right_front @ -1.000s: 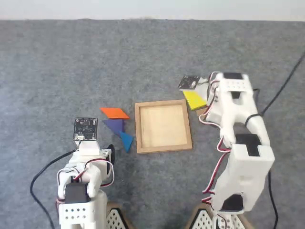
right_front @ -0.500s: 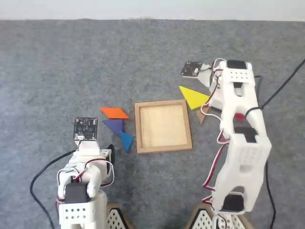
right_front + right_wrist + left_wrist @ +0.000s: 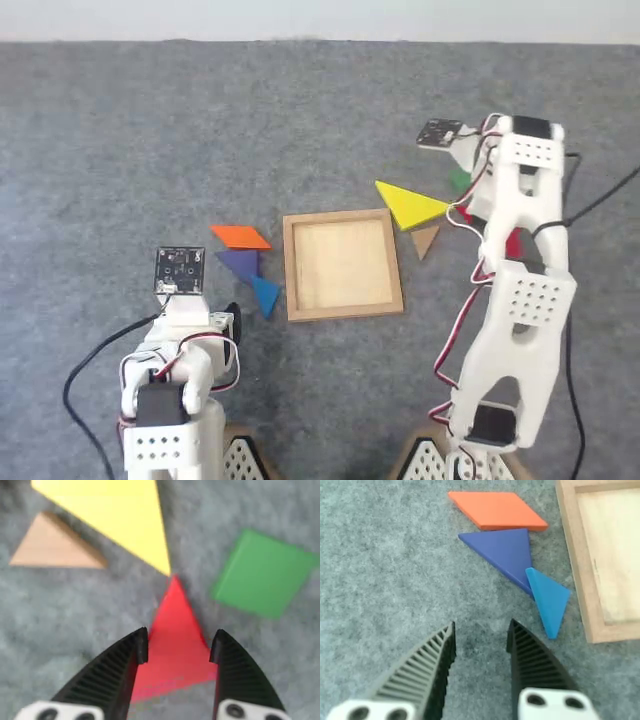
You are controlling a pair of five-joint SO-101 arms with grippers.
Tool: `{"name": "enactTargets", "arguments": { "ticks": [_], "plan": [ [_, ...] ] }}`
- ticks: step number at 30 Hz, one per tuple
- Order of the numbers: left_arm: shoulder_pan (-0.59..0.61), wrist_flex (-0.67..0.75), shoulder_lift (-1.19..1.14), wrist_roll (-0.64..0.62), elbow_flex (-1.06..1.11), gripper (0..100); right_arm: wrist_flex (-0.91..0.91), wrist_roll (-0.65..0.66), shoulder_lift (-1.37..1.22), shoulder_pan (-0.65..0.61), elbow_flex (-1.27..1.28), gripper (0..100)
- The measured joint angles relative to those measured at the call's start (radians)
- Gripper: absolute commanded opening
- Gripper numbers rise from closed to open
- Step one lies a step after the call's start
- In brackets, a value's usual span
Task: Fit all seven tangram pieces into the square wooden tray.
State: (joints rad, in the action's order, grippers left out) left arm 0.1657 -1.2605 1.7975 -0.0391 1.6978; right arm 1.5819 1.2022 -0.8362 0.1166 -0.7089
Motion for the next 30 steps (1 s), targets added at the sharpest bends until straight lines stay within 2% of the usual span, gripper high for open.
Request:
{"name": "enactTargets", "arguments": {
  "ticks": [3,9,16,23,30],
  "plan": [
    [0.0,0.0,0.0,0.0,0.0,16,0.054,-0.026,0.0,0.035,-0.035,22.5],
    [0.0,0.0,0.0,0.0,0.0,16,0.115,-0.198,0.0,0.118,-0.135,30.5],
    [0.0,0.0,0.0,0.0,0.0,16,0.133,-0.319,0.0,0.12,-0.147,30.3],
    [0.0,0.0,0.0,0.0,0.0,16,0.14,-0.387,0.021,0.158,-0.147,30.3],
    [0.0,0.0,0.0,0.0,0.0,16,0.16,-0.4,0.078,0.16,-0.147,30.2]
  ]
}}
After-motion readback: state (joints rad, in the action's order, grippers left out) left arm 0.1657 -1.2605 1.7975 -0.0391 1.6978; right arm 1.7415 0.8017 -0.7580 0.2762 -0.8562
